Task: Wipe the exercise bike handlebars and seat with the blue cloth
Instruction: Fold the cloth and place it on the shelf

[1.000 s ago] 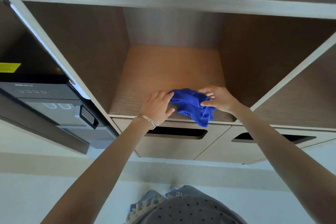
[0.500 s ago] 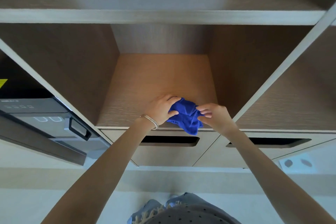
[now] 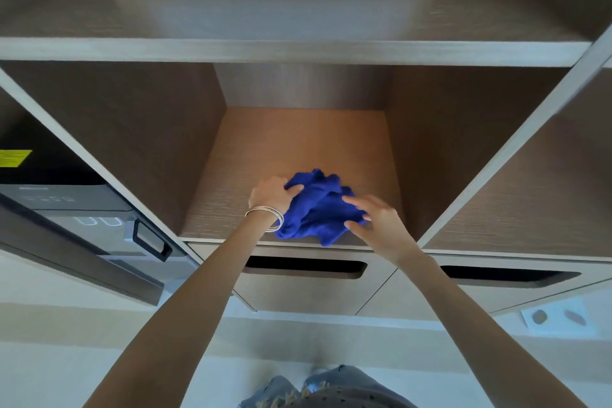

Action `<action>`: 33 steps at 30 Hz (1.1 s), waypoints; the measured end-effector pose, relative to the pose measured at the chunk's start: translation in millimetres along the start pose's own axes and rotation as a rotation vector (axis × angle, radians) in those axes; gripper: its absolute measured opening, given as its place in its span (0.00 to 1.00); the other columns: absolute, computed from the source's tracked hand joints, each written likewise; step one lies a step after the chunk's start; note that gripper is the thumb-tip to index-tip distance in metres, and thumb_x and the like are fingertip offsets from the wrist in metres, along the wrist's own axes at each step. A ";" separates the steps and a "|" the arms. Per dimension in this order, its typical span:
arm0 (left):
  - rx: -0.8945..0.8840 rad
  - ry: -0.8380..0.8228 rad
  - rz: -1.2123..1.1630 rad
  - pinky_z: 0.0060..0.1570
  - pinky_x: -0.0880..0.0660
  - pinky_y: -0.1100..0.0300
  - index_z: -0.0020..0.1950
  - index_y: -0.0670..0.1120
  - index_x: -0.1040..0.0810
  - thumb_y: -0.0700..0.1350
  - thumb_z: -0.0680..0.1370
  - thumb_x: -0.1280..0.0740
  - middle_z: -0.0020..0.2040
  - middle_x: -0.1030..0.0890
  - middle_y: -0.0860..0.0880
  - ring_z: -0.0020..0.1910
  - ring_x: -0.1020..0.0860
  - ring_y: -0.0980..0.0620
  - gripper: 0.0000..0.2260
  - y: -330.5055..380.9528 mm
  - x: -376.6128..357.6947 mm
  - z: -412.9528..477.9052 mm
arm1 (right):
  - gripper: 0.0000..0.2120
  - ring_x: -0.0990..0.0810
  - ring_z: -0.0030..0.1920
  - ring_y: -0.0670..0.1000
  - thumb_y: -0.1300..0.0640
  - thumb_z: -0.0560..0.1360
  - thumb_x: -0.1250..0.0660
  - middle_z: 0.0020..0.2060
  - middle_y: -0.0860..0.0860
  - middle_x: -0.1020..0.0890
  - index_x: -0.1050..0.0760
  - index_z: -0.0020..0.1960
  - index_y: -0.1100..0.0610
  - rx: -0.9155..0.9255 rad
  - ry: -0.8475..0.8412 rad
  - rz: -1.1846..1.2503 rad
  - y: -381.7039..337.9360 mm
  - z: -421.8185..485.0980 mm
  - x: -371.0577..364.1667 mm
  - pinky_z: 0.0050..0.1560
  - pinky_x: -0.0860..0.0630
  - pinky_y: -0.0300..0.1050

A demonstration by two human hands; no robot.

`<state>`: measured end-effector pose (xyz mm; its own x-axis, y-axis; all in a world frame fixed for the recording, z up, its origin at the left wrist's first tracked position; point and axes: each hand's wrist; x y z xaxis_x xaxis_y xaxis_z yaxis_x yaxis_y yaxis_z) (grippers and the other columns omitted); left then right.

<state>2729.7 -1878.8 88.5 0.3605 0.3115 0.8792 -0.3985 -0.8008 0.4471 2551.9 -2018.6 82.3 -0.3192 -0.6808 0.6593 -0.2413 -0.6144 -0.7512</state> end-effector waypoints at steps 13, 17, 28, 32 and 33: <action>-0.447 0.087 0.122 0.54 0.27 0.55 0.60 0.49 0.24 0.54 0.74 0.33 0.61 0.23 0.51 0.60 0.27 0.50 0.17 -12.4 -4.2 -52.7 | 0.14 0.22 0.55 0.52 0.58 0.72 0.31 0.56 0.50 0.20 0.22 0.57 0.52 0.033 -0.200 -0.208 8.6 4.1 -16.5 0.54 0.25 0.51; -0.395 0.105 0.280 0.45 0.28 0.57 0.59 0.49 0.26 0.61 0.70 0.32 0.59 0.25 0.53 0.54 0.25 0.50 0.23 -7.3 -23.1 -55.2 | 0.18 0.22 0.55 0.50 0.57 0.70 0.29 0.56 0.49 0.20 0.23 0.59 0.53 0.053 -0.203 -0.186 10.4 -0.4 -15.7 0.54 0.24 0.52; -0.150 0.095 0.091 0.46 0.28 0.52 0.52 0.48 0.24 0.46 0.75 0.34 0.51 0.20 0.47 0.52 0.23 0.42 0.07 -20.2 4.5 -36.6 | 0.13 0.27 0.55 0.47 0.63 0.72 0.35 0.49 0.41 0.18 0.19 0.47 0.47 -0.003 -0.083 -0.306 5.0 13.5 -1.1 0.53 0.27 0.45; -0.001 0.037 0.073 0.48 0.26 0.50 0.54 0.47 0.25 0.47 0.76 0.36 0.50 0.19 0.43 0.51 0.23 0.38 0.08 -33.4 8.2 -34.9 | 0.12 0.27 0.58 0.49 0.62 0.74 0.35 0.52 0.43 0.18 0.18 0.49 0.47 -0.002 -0.117 -0.401 11.0 18.7 13.3 0.56 0.29 0.46; 0.023 0.024 0.073 0.48 0.26 0.50 0.54 0.47 0.25 0.47 0.76 0.36 0.50 0.19 0.43 0.51 0.22 0.38 0.08 -33.7 6.4 -36.5 | 0.13 0.27 0.58 0.49 0.63 0.74 0.36 0.53 0.44 0.19 0.18 0.50 0.48 -0.010 -0.161 -0.392 13.0 19.7 15.2 0.57 0.28 0.46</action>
<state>2714.7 -1831.1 85.1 0.3102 0.2638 0.9134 -0.4034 -0.8334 0.3777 2562.0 -2044.8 83.2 -0.0544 -0.4503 0.8912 -0.3251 -0.8359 -0.4422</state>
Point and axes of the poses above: each hand's wrist, its own z-axis towards the middle knuckle, its own x-axis out of the back of the hand, y = z × x
